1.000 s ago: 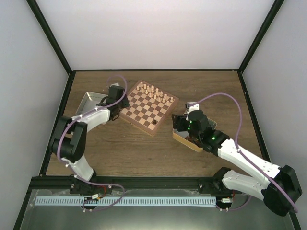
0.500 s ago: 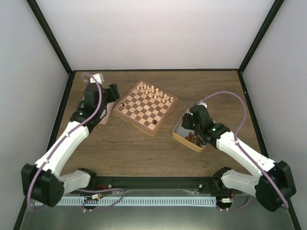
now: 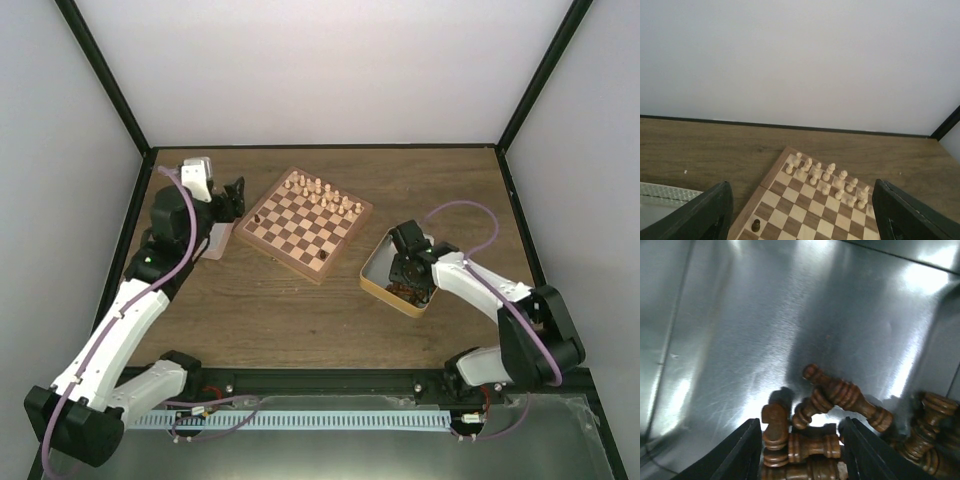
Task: Set up the chess pieces on the board
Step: Adjust the storage box at the center of the board.
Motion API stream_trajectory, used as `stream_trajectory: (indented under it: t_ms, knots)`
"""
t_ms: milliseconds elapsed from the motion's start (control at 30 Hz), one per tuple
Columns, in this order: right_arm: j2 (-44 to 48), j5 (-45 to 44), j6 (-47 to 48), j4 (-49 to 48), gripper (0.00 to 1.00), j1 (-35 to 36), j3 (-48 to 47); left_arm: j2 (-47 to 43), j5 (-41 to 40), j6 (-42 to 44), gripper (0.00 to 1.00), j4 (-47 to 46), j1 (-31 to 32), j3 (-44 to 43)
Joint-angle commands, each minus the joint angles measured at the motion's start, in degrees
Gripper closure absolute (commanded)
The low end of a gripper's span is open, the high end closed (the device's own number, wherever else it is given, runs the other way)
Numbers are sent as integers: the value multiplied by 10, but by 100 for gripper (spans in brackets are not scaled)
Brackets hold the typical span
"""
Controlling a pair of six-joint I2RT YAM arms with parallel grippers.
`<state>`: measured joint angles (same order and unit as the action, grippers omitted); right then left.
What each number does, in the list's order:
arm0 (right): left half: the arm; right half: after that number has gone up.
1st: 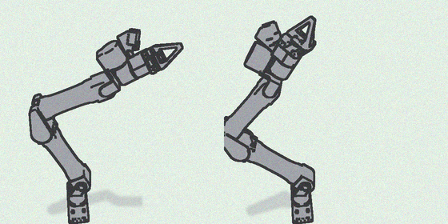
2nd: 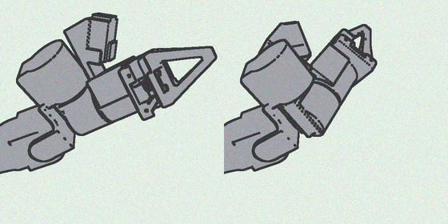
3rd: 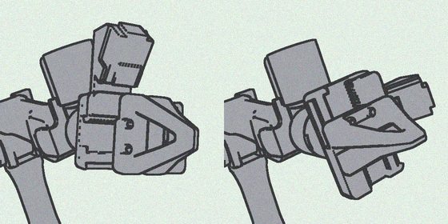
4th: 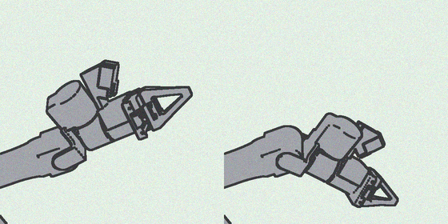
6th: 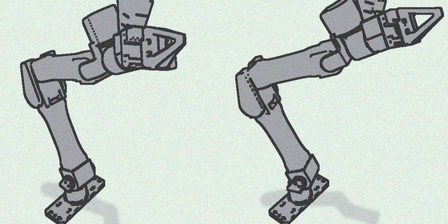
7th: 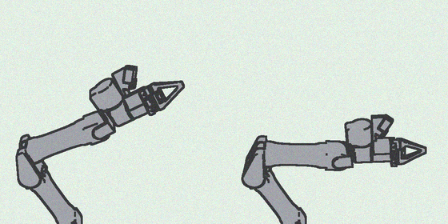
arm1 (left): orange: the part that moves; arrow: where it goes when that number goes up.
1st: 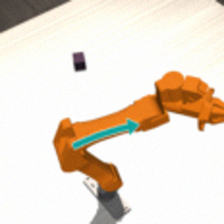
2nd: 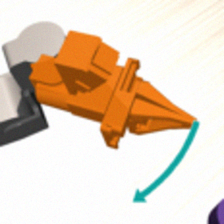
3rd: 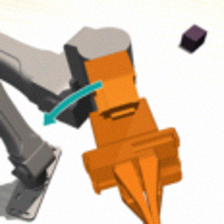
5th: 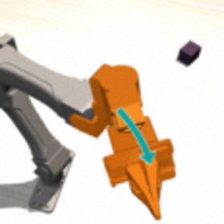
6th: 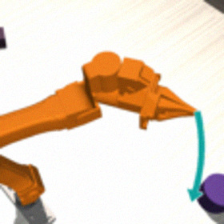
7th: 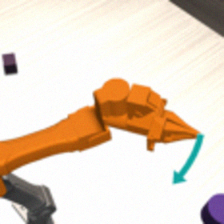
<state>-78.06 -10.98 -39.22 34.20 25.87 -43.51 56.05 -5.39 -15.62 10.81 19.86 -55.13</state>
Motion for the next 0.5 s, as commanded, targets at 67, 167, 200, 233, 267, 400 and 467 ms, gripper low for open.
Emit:
stream_trajectory:
  t_ms: [67, 167, 200, 233, 267, 400, 467]
  knots:
    - [-28, -22, -29, 34, 54, -22, -32, 2, 16, 28, 22, -15, -2, 19]
    - [-37, -29, -31, 36, 49, -23, -30, 2, 21, 25, 22, -20, -2, 27]
    - [-40, -31, -30, 36, 48, -22, -29, 3, 23, 24, 22, -22, -2, 28]
    - [-44, -35, -29, 37, 46, -24, -30, 4, 26, 23, 22, -22, -2, 29]
    - [-47, -37, -26, 37, 46, -25, -29, 5, 28, 23, 22, -22, -2, 29]
    - [-64, -35, -10, 23, 45, -40, -29, 6, 28, 24, 22, -21, -2, 29]
    - [-72, -34, -3, 16, 45, -46, -31, 6, 26, 24, 22, -20, -2, 29]
